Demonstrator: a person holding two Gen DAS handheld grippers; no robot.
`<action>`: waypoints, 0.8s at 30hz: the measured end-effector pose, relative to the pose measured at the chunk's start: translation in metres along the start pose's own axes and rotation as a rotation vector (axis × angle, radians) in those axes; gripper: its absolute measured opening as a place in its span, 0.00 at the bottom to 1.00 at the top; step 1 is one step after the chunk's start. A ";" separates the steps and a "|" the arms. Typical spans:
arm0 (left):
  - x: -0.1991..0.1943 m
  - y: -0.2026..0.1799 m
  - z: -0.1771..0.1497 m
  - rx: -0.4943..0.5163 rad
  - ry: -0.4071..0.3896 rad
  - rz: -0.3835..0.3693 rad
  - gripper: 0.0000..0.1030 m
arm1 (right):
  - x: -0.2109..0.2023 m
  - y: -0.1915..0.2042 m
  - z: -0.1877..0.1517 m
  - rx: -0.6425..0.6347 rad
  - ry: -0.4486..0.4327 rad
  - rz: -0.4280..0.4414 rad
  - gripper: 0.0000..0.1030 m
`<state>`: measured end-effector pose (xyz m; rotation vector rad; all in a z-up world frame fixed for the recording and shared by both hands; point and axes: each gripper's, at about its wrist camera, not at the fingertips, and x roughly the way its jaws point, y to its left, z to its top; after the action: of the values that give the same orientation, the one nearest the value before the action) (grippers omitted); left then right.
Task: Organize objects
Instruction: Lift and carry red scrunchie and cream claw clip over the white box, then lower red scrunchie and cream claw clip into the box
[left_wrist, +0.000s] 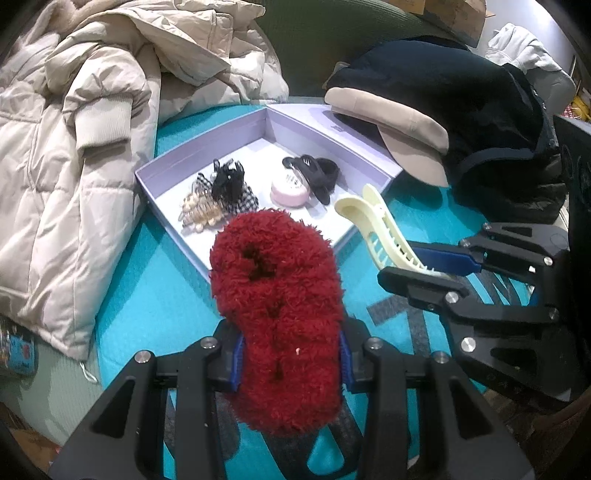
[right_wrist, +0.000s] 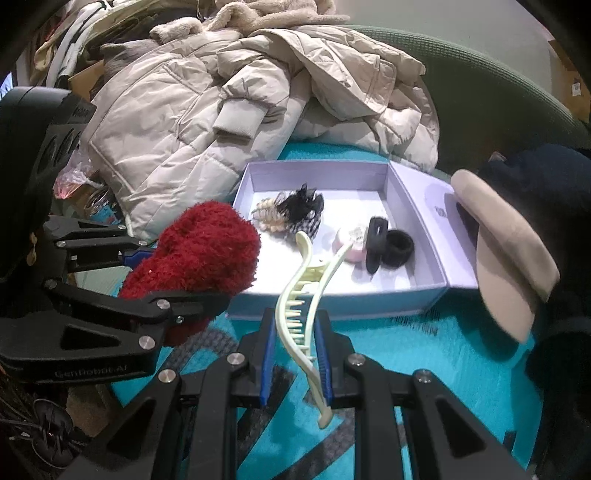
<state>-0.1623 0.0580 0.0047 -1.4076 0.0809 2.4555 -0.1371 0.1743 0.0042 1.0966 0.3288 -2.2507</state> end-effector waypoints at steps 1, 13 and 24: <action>0.001 0.001 0.004 0.000 -0.006 0.005 0.36 | 0.002 -0.002 0.003 0.003 -0.003 0.002 0.19; 0.029 0.025 0.058 -0.017 -0.047 0.029 0.36 | 0.031 -0.034 0.044 0.028 -0.046 0.012 0.19; 0.064 0.044 0.097 -0.012 -0.036 0.049 0.36 | 0.054 -0.052 0.073 0.000 -0.078 -0.003 0.19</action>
<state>-0.2864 0.0504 -0.0044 -1.3823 0.0932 2.5238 -0.2405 0.1590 0.0064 1.0058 0.2988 -2.2895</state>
